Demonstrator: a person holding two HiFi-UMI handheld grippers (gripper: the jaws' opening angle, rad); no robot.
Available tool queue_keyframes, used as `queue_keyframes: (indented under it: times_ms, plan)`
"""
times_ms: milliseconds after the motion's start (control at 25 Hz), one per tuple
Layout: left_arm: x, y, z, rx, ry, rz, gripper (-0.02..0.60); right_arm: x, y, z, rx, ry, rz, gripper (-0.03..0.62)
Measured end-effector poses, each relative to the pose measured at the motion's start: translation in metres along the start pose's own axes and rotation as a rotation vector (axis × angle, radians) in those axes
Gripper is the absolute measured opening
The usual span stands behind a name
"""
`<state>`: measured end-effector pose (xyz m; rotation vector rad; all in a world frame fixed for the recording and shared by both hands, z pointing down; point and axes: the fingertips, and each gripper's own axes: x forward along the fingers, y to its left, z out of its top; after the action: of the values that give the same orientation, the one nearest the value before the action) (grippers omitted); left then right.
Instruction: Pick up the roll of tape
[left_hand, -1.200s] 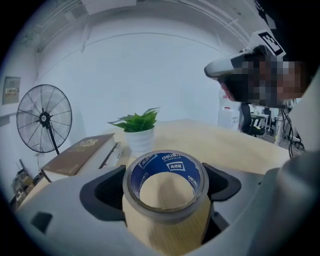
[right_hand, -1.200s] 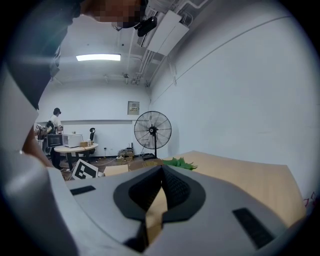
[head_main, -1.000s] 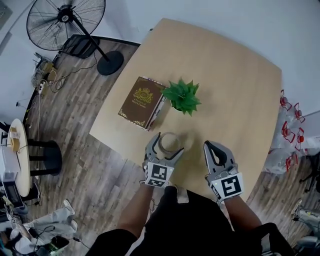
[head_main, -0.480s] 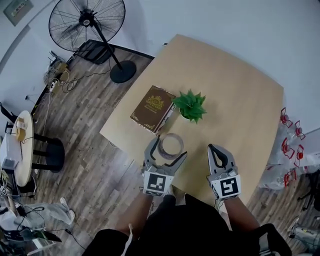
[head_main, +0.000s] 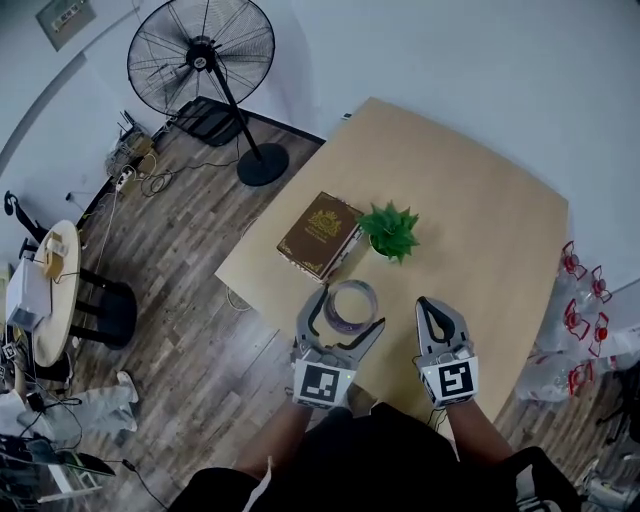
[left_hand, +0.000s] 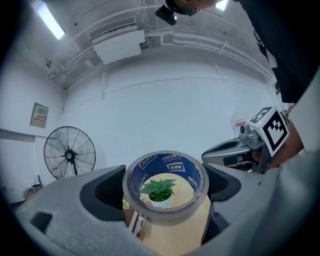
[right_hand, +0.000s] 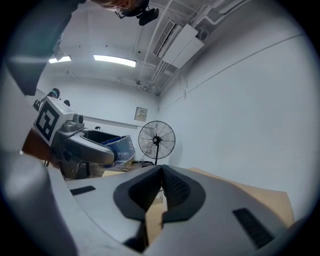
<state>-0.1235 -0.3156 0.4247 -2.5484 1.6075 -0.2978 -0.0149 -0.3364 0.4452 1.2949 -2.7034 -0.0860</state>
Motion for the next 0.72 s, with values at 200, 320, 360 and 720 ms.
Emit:
queue_keyframes:
  times_ms: [200, 320, 360, 720]
  plan:
    - [-0.005, 0.001, 0.011, -0.011, -0.026, 0.013, 0.483, -0.005, -0.003, 0.012, -0.001, -0.027, -0.015, -0.006]
    - [-0.007, 0.001, 0.018, -0.022, -0.053, 0.013, 0.483, -0.006, -0.002, 0.014, -0.006, -0.026, -0.017, -0.006]
    - [-0.008, 0.001, 0.02, -0.02, -0.06, 0.011, 0.483, -0.006, -0.001, 0.013, -0.004, -0.021, -0.018, -0.006]
    - [-0.012, -0.003, 0.025, 0.014, -0.073, 0.001, 0.483, -0.004, 0.01, 0.011, 0.01, -0.006, -0.008, -0.008]
